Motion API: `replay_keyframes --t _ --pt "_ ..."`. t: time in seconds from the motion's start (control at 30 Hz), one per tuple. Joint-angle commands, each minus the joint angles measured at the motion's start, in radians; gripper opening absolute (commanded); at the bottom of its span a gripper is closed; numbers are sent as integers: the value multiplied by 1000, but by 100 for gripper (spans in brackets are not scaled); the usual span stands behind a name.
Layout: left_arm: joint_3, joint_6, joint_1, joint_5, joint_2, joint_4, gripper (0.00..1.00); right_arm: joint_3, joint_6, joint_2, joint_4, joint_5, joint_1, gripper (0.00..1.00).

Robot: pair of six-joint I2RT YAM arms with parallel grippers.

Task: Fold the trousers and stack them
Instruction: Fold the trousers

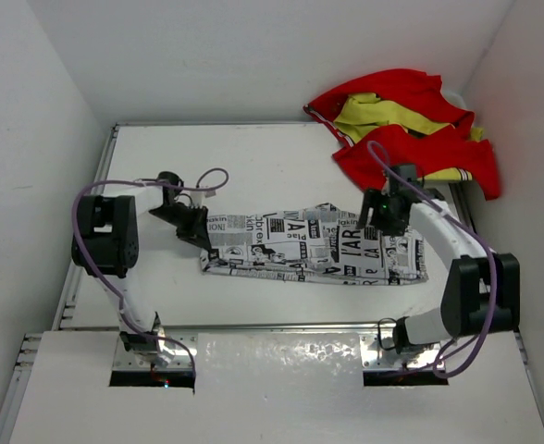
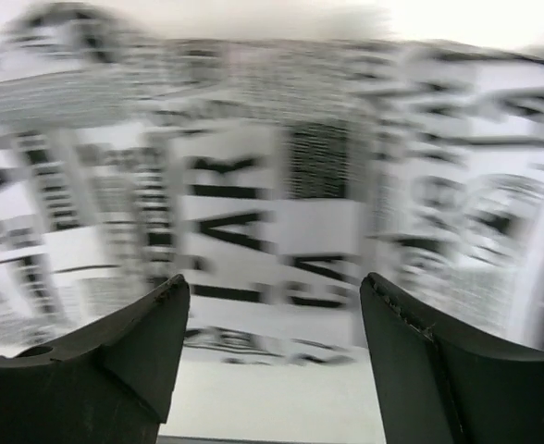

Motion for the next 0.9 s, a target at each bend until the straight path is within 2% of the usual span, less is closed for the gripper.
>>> replay_keyframes --t 0.0,0.1,0.23,0.37,0.43,0.53,0.57,0.67,0.87 --pt "137 121 110 43 -36 -155 0 -71 -84 -71 -92 111 -77 72" --pt "296 219 186 0 -43 -264 0 -91 -117 -85 -124 183 -83 72" --pt "499 325 272 -47 -46 -457 0 -138 -97 -101 -83 145 -83 71" --pt "704 343 269 -21 -63 -542 0 -173 -37 -88 -11 94 -62 69" --pt "757 341 228 -20 -94 -540 0 -195 9 -61 49 59 2 68" --pt "763 365 84 -5 -146 -540 0 -172 59 20 84 57 117 68" --pt "763 361 -9 12 -154 -539 0 -166 102 45 116 24 134 67" --pt "778 277 -161 100 -135 -513 0 -148 176 126 185 -35 184 66" --pt "734 175 -381 193 -59 -442 0 -111 223 197 256 -71 217 65"
